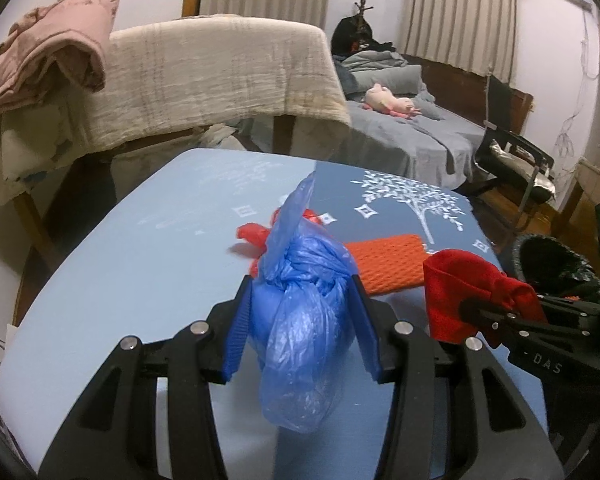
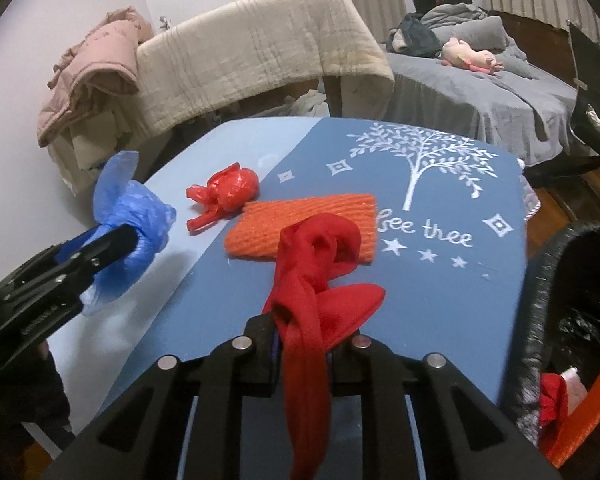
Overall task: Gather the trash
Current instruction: 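Grasp the red cloth under the orange net with the right tool, then carry the blue bag with the left tool while the right tool carries the red cloth to the bin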
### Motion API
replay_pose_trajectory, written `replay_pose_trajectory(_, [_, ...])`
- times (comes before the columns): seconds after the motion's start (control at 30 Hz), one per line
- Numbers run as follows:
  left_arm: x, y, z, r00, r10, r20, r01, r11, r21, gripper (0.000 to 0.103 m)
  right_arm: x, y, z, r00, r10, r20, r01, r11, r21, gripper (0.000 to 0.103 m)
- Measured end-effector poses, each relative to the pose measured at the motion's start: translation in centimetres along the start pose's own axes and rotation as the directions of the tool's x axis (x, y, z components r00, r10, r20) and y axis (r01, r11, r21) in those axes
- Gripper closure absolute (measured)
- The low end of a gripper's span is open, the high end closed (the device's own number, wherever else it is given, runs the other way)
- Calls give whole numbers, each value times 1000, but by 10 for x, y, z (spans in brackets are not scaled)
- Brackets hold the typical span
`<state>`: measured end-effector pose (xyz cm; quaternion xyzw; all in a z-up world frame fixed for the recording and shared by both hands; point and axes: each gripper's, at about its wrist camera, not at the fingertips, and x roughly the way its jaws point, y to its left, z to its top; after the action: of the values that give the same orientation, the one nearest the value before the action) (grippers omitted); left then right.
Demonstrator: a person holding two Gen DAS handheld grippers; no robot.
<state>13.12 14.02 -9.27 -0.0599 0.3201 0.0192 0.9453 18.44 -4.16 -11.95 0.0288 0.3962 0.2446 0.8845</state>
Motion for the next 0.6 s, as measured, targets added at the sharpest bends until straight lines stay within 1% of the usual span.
replay_pose_trajectory(0.3, [-11,-29,3,999,-48,17,48,999,26,58,-42,-13,-1,997,-12,77,11,1000,11,87])
replay_pose_trajectory(0.6, [-24,-59,10,995,-90,45,87,994,65,57,-82,-32,0,988,-38,148,34,999,28,87])
